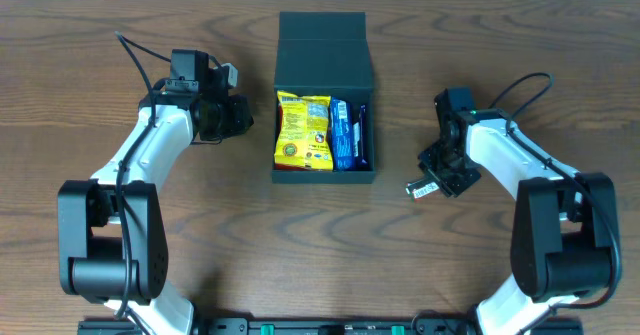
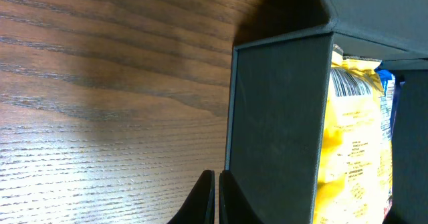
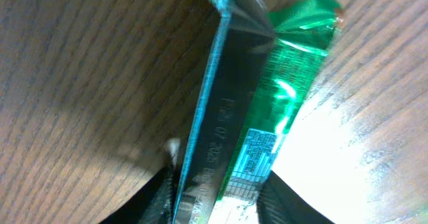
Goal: Pack container
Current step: 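Grasp the green-wrapped bar from the table with the right gripper, then lower the green bar into the box's right edge and release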
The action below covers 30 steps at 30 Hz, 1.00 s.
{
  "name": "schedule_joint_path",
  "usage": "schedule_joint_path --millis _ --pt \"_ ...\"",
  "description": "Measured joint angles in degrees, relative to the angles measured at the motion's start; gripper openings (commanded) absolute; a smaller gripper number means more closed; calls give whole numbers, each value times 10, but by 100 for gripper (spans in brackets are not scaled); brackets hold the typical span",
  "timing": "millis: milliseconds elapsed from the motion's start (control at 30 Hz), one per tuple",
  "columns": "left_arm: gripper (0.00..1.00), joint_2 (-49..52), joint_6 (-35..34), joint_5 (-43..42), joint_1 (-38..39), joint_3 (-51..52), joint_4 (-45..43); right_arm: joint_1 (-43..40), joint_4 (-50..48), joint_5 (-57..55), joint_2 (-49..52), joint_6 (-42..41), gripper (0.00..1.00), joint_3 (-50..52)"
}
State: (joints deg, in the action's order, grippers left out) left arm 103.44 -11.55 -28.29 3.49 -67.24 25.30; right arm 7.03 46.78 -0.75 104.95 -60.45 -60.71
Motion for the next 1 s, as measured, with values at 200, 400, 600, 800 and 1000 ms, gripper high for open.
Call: schedule_joint_path --millis 200,400,600,800,1000 --pt "6 0 0 0 0 0 0 0 -5 -4 0 7 32 1" --pt "6 0 0 0 0 0 0 0 -25 -8 0 45 22 -1" --pt "6 0 0 0 0 0 0 0 -27 -12 0 157 13 -65" --pt "6 0 0 0 0 0 0 16 -4 23 2 338 5 -247" --pt "6 0 0 0 0 0 0 96 21 83 2 495 1 -402"
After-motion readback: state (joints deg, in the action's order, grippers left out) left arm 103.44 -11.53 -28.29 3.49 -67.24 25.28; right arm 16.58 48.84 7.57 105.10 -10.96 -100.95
